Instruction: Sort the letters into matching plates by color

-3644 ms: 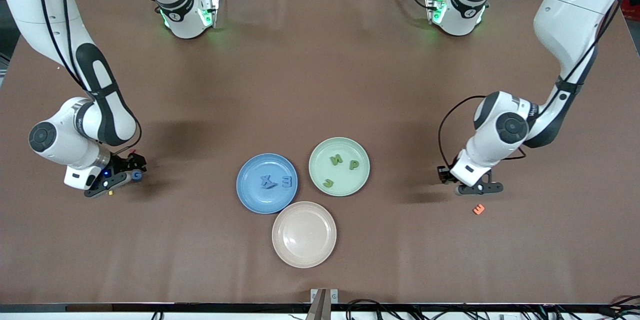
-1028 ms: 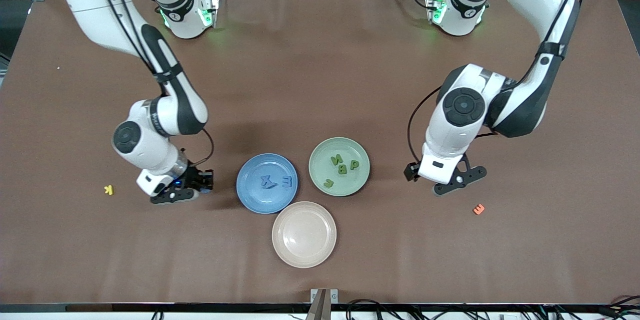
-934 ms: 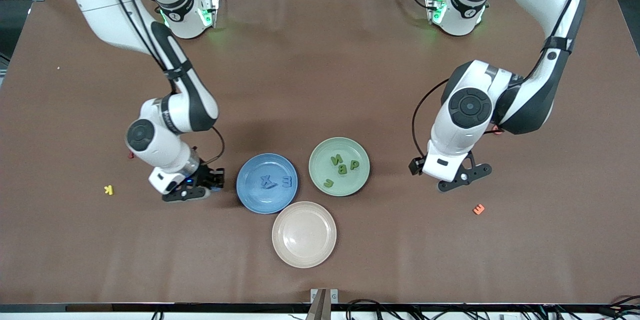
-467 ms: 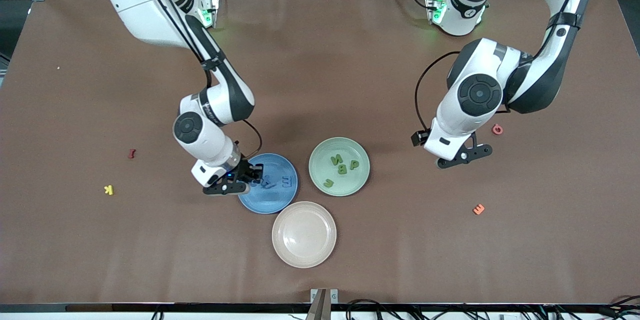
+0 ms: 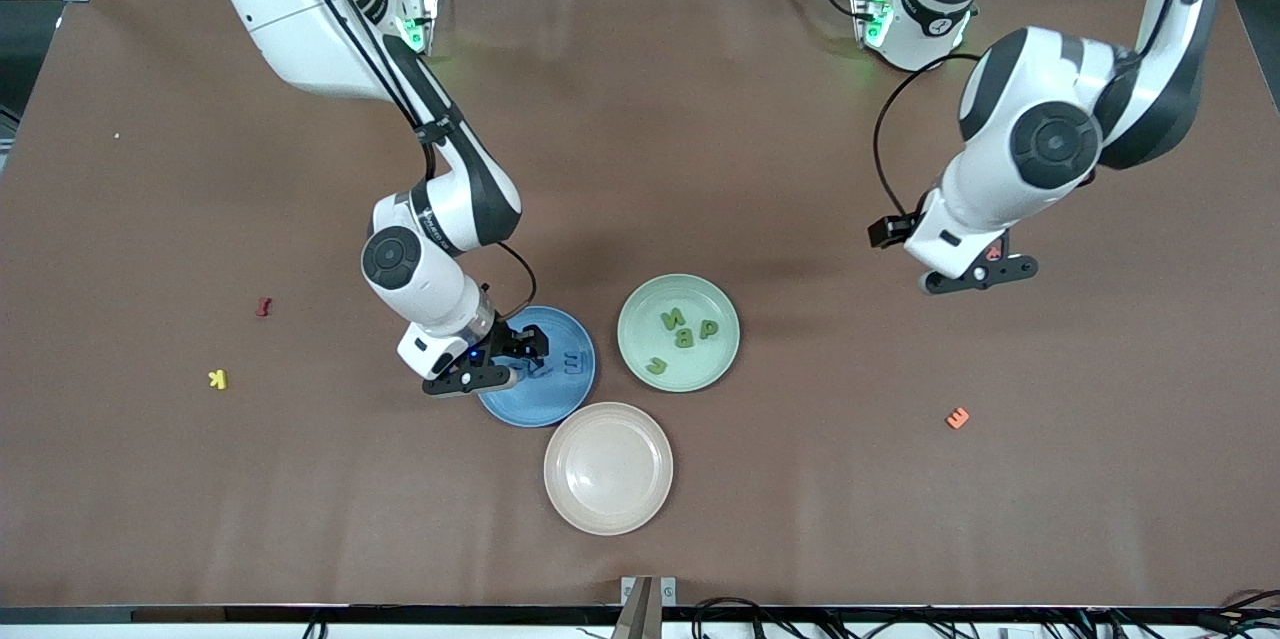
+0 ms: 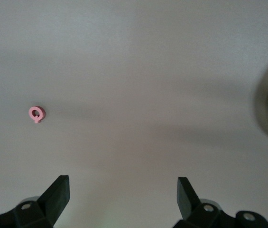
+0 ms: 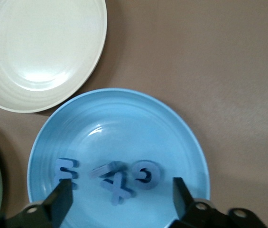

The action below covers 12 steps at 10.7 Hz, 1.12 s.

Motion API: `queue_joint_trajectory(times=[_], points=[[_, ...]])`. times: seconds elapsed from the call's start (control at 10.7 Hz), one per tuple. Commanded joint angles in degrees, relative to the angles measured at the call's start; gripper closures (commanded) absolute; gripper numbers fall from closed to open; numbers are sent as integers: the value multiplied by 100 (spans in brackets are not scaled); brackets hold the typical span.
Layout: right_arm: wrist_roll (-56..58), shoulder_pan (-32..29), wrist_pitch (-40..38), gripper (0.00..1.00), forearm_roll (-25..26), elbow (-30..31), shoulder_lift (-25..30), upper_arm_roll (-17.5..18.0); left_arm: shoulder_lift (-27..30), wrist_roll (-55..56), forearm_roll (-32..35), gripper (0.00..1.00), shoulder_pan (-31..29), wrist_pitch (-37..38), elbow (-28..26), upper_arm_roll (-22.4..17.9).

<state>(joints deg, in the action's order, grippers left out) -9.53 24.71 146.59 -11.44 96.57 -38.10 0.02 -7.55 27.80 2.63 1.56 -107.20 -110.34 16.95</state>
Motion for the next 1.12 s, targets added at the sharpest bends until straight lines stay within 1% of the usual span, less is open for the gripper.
queue_joint_trajectory(times=[0.0,0.19,0.28,0.37,0.47,0.56,0.75,0.93,1.03], points=[[844,-421,-226,0,-7,-129,39,-2,648,-791,-394,0,20,-108,-339,-410],[1687,-939,-656,0,2,-199,214,-2,912,-1127,-395,0,28,-99,-199,-665],[2092,-1212,-797,0,2,-217,294,-2,948,-1136,-386,0,37,-65,28,-779],[2418,-1475,-894,0,10,-208,355,-2,948,-1136,-343,0,168,-12,335,-981],[2708,-1678,-1008,0,19,-200,417,-54,957,-1119,-325,0,439,145,642,-1313],[3007,-1767,-1079,0,28,-208,452,-237,966,-1171,-307,0,502,399,924,-1421],[3334,-1777,-1263,0,28,-208,592,-668,957,-1285,-298,0,451,734,1312,-1405],[3405,-1751,-1684,0,89,-208,960,-1020,948,-1251,-290,0,468,771,1410,-1378],[3475,-1733,-1965,0,290,-208,1188,-1161,948,-1268,-289,0,459,762,1419,-1387]])
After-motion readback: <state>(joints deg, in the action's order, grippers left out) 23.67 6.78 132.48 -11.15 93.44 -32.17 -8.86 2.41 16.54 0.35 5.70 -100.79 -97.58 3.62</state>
